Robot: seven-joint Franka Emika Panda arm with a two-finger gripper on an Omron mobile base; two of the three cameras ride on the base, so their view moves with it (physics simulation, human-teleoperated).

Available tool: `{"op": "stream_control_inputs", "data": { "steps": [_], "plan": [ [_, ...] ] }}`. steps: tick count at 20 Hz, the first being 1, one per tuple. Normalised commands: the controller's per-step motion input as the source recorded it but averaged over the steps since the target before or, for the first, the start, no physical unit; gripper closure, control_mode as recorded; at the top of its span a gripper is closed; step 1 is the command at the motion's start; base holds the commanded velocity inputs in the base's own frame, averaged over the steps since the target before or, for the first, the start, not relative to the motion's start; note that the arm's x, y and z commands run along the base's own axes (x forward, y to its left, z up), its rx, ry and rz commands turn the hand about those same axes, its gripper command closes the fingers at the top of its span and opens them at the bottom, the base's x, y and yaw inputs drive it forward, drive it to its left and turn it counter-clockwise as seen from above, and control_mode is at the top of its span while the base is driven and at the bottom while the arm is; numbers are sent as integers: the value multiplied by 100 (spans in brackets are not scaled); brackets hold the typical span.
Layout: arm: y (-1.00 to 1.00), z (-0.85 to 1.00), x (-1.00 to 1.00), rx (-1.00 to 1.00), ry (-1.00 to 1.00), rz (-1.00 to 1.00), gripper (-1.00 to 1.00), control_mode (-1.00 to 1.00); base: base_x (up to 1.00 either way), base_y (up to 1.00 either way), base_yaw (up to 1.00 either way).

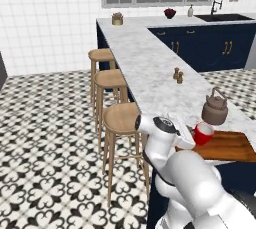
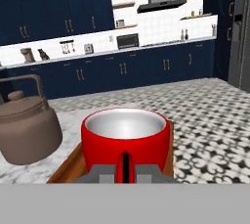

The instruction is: Pick the kettle from the counter and place it on the tray. Then pick the mug from the cabinet and place it on the tray. Then close the cabinet doors.

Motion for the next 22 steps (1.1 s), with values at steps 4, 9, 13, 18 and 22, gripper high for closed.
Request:
{"op": "stream_control_inputs", "data": {
  "steps": [4, 9, 13, 18, 22],
  "plan": [
    [0, -32, 19, 0, 3, 0, 100, -100, 0, 0, 0],
    [0, -30, 23, 0, 0, 0, 100, -100, 0, 0, 0],
    [0, -23, 18, 5, 0, 0, 100, -100, 0, 0, 0],
    [0, -16, 19, 10, -2, 0, 100, -100, 0, 0, 0],
    [-2, -24, 17, 8, -8, 0, 100, -100, 0, 0, 0]
  ]
}}
